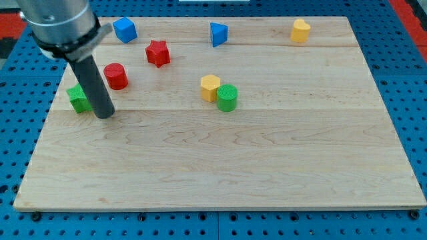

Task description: Keep the red star to the right of the green circle

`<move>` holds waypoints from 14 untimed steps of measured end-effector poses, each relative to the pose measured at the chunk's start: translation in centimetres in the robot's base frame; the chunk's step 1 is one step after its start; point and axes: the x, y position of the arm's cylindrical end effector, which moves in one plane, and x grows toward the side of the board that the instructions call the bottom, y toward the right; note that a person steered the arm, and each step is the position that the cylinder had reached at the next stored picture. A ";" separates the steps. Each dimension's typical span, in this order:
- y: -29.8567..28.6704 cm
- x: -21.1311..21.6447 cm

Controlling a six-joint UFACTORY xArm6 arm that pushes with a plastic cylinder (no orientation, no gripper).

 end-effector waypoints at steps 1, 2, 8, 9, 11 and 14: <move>2.0 2.5; 3.7 -0.6; 14.7 -15.8; 25.0 -14.9; 30.9 -13.9; 29.1 -10.6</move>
